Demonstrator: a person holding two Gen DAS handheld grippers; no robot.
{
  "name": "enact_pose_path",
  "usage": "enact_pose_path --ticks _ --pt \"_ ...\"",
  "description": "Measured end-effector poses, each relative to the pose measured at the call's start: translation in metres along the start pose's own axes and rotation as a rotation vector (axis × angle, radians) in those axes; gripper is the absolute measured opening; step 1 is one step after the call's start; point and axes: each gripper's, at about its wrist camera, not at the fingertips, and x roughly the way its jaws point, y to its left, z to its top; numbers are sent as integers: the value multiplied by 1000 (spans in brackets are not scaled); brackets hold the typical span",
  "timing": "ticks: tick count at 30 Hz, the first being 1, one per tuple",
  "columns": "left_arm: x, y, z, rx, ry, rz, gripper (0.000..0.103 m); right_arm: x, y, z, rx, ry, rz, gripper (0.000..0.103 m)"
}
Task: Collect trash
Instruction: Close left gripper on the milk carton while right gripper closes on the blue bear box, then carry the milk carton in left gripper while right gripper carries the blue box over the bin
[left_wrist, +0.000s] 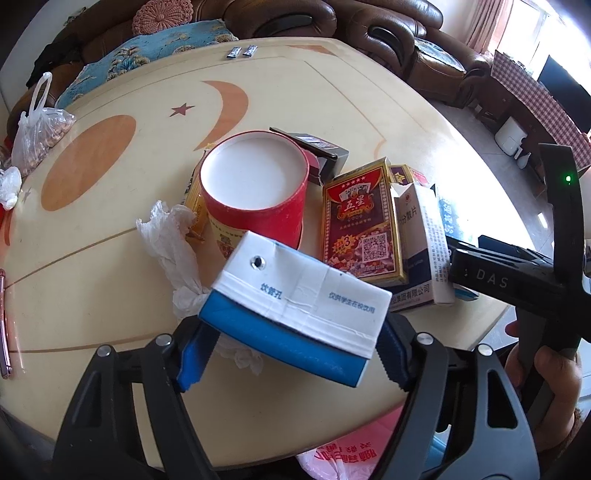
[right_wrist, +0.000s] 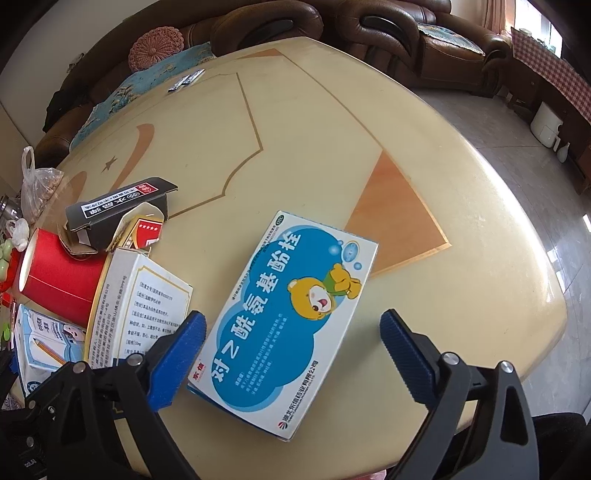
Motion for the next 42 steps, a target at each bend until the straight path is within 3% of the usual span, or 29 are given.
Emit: enact_pose_path --ticks 2,6,11,13,16,17,19,30,42 --pt "0 -1 -1 0 3 1 74 -1 -1 2 -1 6 -2 85" --pt "-1 -3 0 1 4 -13 74 -4 -2 5 -17 7 3 65" --pt "-3 -3 2 -2 3 -28 74 0 0 11 -79 49 0 65" --pt "-4 -4 2 -1 -6 -36 74 3 -2 15 -89 72 -8 75" --pt "-5 -5 2 2 -13 -46 73 4 -1 17 -108 72 0 75" --pt "-6 -6 1 3 -13 -45 73 4 -1 17 -110 68 2 75" --pt "-7 -7 0 8 -12 -44 73 1 -1 17 -123 65 -10 63" --pt "-20 -5 -4 2 -45 -66 73 -6 -4 15 -142 10 -29 62" --pt "-33 -7 -5 -6 -51 -41 73 -25 -10 15 -139 -23 -17 62"
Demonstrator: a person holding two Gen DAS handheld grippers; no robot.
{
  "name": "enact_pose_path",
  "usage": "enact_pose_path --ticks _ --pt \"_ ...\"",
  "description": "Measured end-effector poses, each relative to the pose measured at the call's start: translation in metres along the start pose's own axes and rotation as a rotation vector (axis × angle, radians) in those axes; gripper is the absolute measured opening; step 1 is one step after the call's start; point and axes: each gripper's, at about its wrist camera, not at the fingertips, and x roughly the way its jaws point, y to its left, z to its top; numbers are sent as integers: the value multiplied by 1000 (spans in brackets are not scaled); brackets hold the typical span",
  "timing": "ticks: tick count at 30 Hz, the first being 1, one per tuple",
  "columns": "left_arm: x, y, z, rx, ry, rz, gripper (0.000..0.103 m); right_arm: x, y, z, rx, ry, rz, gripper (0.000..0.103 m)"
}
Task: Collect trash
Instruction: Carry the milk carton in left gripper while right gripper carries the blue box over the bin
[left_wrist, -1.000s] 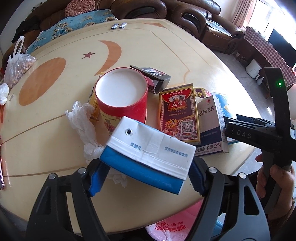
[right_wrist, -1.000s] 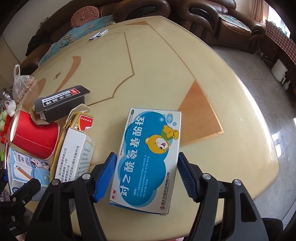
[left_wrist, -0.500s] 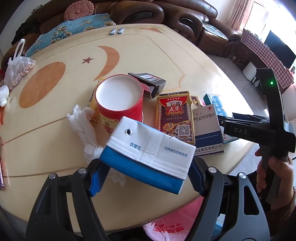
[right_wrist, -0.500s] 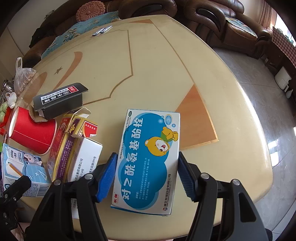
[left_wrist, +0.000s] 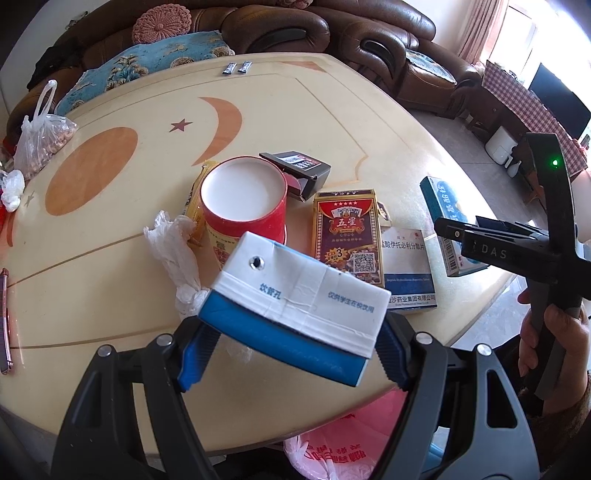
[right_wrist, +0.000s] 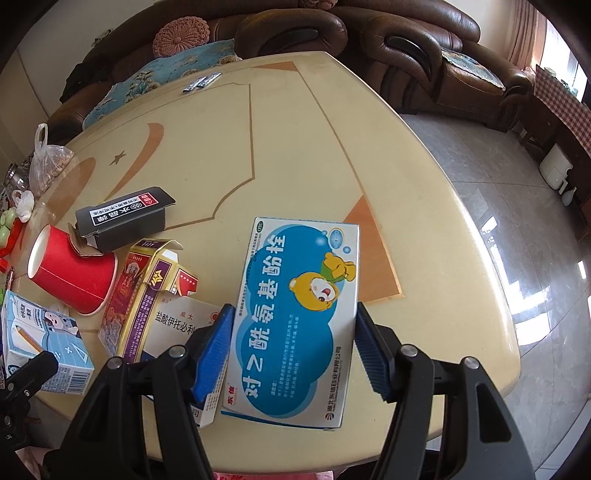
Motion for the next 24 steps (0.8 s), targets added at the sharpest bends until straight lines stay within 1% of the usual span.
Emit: enact_pose_path --ticks 5,11,16,24 --pt "-18 -5 -2 -8 -23 9 73 -25 -2 -4 -8 -32 11 62" --pt "-49 -15 -11 -6 -64 25 73 -62 -2 -18 -34 -74 29 62" --pt "-76 -21 -28 -38 -86 25 73 -96 2 -35 -77 -107 50 62" --pt "-106 -35 -67 -60 -105 50 73 -138 13 -73 -153 -131 104 62"
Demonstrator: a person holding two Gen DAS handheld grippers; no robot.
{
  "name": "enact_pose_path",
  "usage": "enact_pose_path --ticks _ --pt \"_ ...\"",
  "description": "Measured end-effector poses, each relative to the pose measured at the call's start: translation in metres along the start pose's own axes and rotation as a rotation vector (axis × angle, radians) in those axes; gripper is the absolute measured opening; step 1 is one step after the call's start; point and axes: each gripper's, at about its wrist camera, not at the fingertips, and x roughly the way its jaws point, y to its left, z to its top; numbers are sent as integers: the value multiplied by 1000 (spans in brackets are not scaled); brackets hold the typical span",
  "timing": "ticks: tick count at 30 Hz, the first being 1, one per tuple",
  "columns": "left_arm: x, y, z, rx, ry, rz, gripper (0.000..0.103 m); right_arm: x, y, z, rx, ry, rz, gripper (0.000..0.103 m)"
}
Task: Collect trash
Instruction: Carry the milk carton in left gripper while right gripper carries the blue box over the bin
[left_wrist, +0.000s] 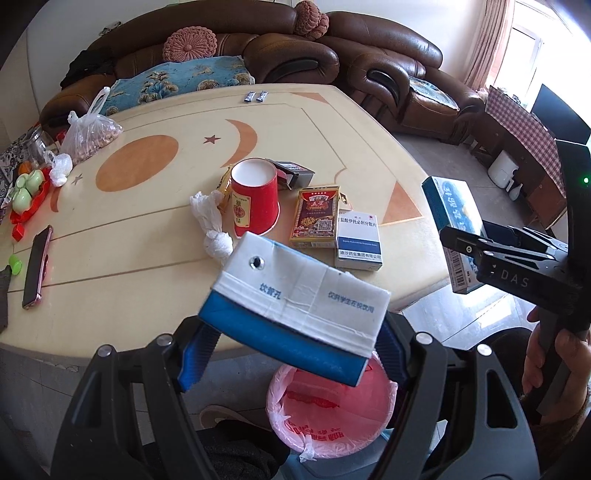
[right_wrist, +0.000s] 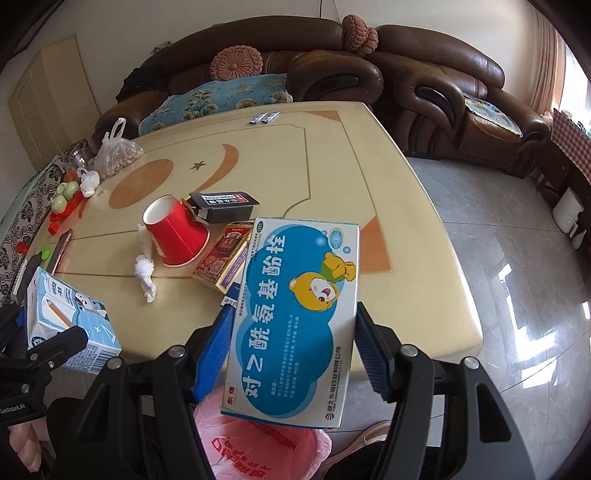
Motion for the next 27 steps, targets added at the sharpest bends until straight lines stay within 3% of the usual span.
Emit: enact_pose_path --ticks 12,27 --pt "-16 -20 -48 -4 11 -2 73 -29 21 -48 -73 24 40 62" --pt "2 -29 -96 -26 77 -30 73 -30 37 -98 -126 80 57 62"
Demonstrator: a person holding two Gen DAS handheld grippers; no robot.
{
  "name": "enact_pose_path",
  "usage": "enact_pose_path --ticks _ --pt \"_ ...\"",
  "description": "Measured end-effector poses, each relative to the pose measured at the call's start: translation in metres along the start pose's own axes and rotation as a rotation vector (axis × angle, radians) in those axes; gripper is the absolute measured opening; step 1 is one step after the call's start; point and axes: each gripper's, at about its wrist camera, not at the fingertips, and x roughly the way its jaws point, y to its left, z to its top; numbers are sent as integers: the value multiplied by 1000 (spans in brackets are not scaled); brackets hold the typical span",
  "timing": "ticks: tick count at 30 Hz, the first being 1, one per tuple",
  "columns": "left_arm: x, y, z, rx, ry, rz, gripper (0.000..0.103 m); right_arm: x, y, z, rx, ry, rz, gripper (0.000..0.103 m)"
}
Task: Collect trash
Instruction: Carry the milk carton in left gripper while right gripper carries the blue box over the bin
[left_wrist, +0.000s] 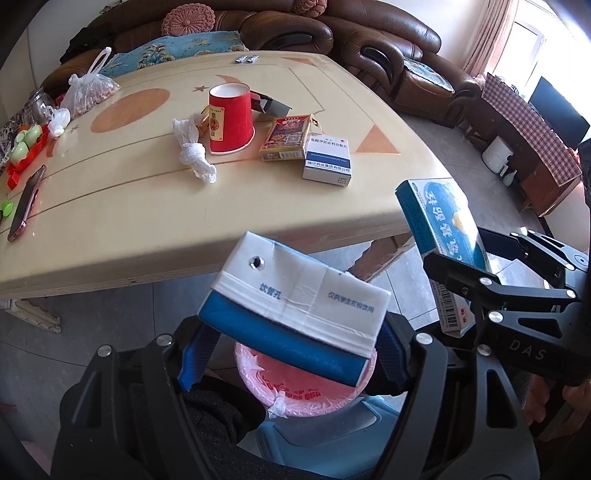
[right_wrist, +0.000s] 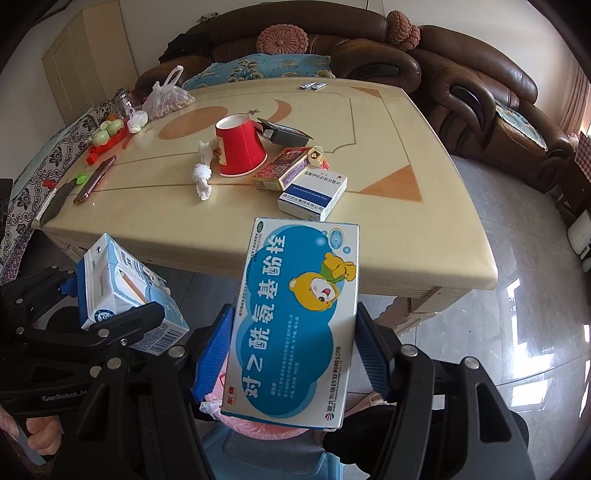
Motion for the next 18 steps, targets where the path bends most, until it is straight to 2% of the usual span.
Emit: enact_pose_path --ticks 9,18 --pt "23 2 -20 -23 53 -13 73 21 2 -20 -12 62 -8 62" --pt "63 7 -41 -50 146 -45 73 58 -4 -36 1 138 -11 62"
